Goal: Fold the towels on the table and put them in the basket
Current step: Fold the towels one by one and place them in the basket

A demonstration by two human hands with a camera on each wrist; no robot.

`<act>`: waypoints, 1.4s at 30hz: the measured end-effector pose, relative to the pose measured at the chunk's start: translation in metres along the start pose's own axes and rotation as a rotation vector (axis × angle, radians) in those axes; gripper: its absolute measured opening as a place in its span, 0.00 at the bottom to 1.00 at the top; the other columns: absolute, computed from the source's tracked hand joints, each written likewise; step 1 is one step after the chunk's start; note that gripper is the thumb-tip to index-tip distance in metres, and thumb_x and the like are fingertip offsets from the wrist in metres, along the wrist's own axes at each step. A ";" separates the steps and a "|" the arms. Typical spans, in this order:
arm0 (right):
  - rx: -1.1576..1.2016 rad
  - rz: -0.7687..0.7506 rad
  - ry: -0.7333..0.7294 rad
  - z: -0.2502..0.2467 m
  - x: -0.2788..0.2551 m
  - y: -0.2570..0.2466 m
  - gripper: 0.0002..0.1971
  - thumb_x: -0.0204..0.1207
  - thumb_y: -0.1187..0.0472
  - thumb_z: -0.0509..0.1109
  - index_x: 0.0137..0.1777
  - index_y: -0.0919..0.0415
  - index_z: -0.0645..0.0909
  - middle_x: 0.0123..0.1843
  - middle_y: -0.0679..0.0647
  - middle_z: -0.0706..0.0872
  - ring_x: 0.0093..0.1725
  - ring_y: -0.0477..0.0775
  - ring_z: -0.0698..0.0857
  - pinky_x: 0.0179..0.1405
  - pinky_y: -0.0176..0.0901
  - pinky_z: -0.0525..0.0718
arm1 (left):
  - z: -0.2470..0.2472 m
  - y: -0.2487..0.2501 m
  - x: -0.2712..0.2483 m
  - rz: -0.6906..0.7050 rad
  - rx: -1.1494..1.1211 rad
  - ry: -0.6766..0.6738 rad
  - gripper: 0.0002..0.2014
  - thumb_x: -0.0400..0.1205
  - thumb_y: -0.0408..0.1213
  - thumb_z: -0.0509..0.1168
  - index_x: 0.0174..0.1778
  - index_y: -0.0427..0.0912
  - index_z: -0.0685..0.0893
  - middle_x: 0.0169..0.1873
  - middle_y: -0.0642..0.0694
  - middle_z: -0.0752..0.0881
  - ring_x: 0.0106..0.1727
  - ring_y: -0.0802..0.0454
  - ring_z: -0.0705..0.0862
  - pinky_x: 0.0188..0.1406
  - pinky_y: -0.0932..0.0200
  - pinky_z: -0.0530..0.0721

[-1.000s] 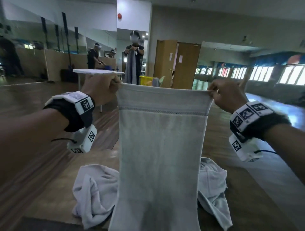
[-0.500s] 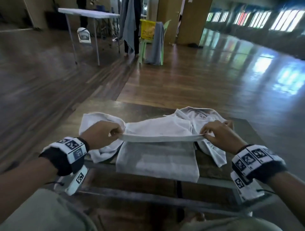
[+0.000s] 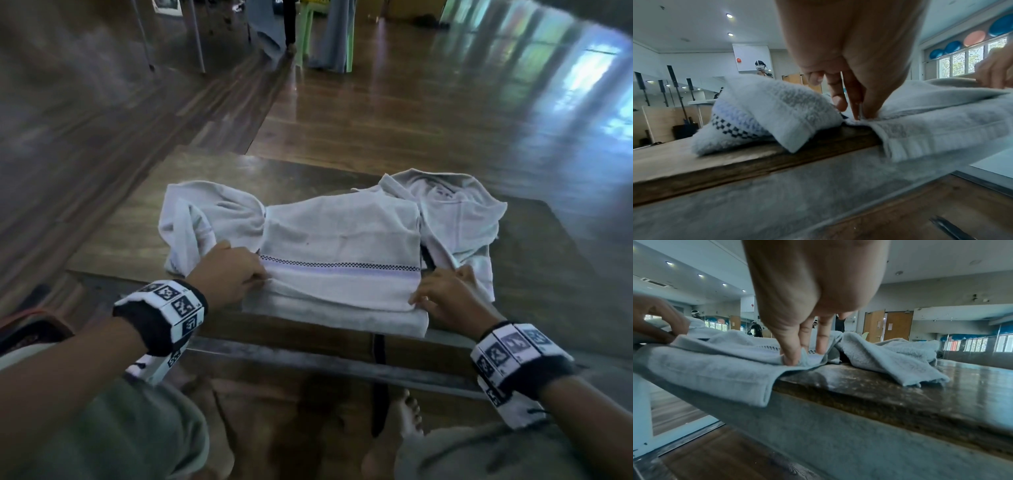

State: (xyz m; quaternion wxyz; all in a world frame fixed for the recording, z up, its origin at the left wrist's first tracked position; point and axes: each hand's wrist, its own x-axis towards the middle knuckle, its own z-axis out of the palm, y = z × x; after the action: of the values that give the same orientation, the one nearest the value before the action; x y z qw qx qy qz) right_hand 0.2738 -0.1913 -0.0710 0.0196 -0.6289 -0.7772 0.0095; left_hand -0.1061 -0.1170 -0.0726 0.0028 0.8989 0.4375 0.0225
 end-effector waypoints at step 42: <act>0.059 -0.151 0.074 0.011 -0.005 0.004 0.07 0.64 0.56 0.81 0.40 0.46 0.87 0.38 0.41 0.85 0.43 0.48 0.84 0.44 0.36 0.54 | 0.019 -0.028 -0.005 -0.017 -0.012 0.321 0.09 0.75 0.42 0.64 0.39 0.51 0.91 0.36 0.53 0.90 0.38 0.49 0.87 0.42 0.54 0.62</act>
State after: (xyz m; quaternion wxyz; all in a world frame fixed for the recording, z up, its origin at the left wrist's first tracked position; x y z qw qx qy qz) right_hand 0.2788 -0.1952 -0.0822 0.0674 -0.5675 -0.8206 0.0076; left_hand -0.1304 -0.1029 -0.0923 -0.0615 0.8799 0.4399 0.1687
